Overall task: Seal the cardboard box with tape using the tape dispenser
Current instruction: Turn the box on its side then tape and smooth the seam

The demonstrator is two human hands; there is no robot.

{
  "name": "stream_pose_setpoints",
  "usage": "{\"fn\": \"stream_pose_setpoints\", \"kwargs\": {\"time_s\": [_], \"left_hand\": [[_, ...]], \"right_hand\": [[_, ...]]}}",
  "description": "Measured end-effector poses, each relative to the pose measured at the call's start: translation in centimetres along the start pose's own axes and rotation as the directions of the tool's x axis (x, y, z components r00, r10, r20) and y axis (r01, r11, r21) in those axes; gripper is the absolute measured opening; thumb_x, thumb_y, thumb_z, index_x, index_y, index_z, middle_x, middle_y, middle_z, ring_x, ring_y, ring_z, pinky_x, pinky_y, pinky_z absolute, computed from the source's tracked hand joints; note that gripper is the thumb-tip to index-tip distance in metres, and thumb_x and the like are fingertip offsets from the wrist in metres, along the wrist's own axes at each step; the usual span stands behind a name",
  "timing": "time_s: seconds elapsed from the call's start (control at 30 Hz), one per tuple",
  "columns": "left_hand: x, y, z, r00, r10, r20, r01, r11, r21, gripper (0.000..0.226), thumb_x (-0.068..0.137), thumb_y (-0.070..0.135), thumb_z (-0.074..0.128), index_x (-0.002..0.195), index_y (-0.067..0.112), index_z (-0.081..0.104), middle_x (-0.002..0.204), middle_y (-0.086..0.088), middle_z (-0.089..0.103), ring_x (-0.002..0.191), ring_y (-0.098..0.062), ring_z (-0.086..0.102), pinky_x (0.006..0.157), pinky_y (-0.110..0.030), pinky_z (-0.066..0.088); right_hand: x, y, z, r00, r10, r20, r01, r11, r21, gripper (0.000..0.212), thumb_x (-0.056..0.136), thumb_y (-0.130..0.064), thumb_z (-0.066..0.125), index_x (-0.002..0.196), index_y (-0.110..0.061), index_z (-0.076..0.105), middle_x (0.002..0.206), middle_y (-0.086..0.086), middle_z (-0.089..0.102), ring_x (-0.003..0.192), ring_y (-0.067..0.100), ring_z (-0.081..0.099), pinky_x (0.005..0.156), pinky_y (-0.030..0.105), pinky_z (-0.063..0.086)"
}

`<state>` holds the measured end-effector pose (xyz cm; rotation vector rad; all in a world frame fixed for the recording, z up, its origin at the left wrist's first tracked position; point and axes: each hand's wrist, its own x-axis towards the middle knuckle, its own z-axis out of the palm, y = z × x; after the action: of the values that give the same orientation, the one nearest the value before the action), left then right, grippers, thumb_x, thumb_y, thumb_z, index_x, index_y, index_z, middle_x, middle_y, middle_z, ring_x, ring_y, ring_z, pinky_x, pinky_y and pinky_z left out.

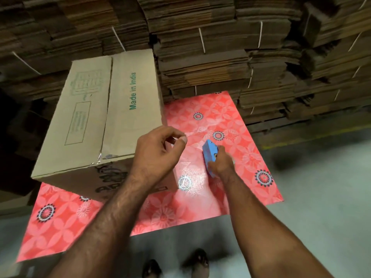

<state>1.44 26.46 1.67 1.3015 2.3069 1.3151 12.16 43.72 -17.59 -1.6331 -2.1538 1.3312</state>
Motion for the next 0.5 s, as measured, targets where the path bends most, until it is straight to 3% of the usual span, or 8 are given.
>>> {"fn": "stream_pose_setpoints", "kwargs": {"time_s": [0.07,0.13,0.2,0.27,0.37,0.43,0.5], "left_hand": [[0.5,0.1,-0.7,0.996,-0.089,0.016,0.091,0.988,-0.127,0.014,0.086,0.028,0.068,0.091,0.020,0.077,0.086,0.007,0.075,0.076,-0.003,0.065,0.072,-0.017,0.049],[1.6,0.0,-1.4,0.977,-0.208,0.037,0.210,0.938,-0.277,0.010,0.087,0.024,0.068,0.093,0.020,0.075,0.083,0.003,0.075,0.076,-0.011,0.067,0.068,-0.023,0.051],[2.8,0.1,-2.4,0.942,-0.326,0.084,0.328,0.831,-0.449,0.011,0.082,0.026,0.068,0.089,0.019,0.072,0.080,-0.003,0.071,0.069,-0.016,0.063,0.060,-0.027,0.048],[4.0,0.8,-3.7,0.908,-0.387,0.160,0.403,0.702,-0.587,0.016,0.075,0.030,0.069,0.085,0.017,0.070,0.072,-0.004,0.065,0.061,-0.021,0.057,0.057,-0.030,0.045],[5.2,3.0,-7.0,0.930,-0.337,0.150,0.351,0.683,-0.641,0.023,0.087,0.025,0.065,0.100,0.007,0.067,0.083,-0.007,0.067,0.069,-0.019,0.061,0.057,-0.027,0.048],[5.6,4.2,-10.0,0.942,-0.306,0.136,0.312,0.655,-0.689,0.022,0.096,0.026,0.058,0.101,0.006,0.066,0.088,-0.008,0.069,0.074,-0.018,0.063,0.064,-0.026,0.049],[5.7,4.9,-13.1,0.947,-0.281,0.159,0.304,0.611,-0.731,0.031,0.098,0.036,0.055,0.098,0.008,0.068,0.085,-0.006,0.070,0.072,-0.016,0.063,0.067,-0.027,0.048]], "right_hand": [[-0.4,-1.7,-2.3,0.996,-0.079,0.051,0.064,0.966,0.249,0.058,0.086,-0.001,0.065,0.138,-0.019,0.046,0.128,0.016,0.063,0.101,0.030,0.064,0.078,0.036,0.055],[-1.8,-4.7,-5.3,0.979,-0.182,0.091,0.120,0.878,0.463,0.063,0.088,0.010,0.060,0.138,-0.023,0.044,0.125,0.014,0.066,0.094,0.018,0.067,0.070,0.026,0.056],[-4.0,-8.6,-8.7,0.948,-0.313,0.057,0.239,0.819,0.521,0.069,0.086,0.014,0.055,0.143,-0.022,0.044,0.111,0.006,0.071,0.084,0.008,0.068,0.065,0.017,0.051],[-7.0,-12.9,-11.8,0.905,-0.425,-0.014,0.373,0.779,0.504,0.066,0.079,0.005,0.061,0.139,-0.019,0.048,0.104,-0.002,0.071,0.085,0.005,0.066,0.068,0.016,0.050],[-12.0,-18.3,-14.7,0.821,-0.565,-0.087,0.547,0.732,0.405,0.064,0.072,-0.012,0.084,0.129,-0.017,0.056,0.107,-0.008,0.071,0.093,0.004,0.068,0.076,0.021,0.054],[-15.1,-21.3,-15.1,0.769,-0.628,-0.119,0.637,0.739,0.217,0.066,0.063,-0.030,0.090,0.121,-0.027,0.058,0.104,-0.014,0.071,0.095,0.006,0.069,0.080,0.028,0.056],[-17.7,-23.7,-14.5,0.735,-0.662,-0.150,0.666,0.745,-0.025,0.067,0.055,-0.041,0.083,0.115,-0.035,0.054,0.102,-0.016,0.069,0.093,0.011,0.068,0.079,0.035,0.058]]}}
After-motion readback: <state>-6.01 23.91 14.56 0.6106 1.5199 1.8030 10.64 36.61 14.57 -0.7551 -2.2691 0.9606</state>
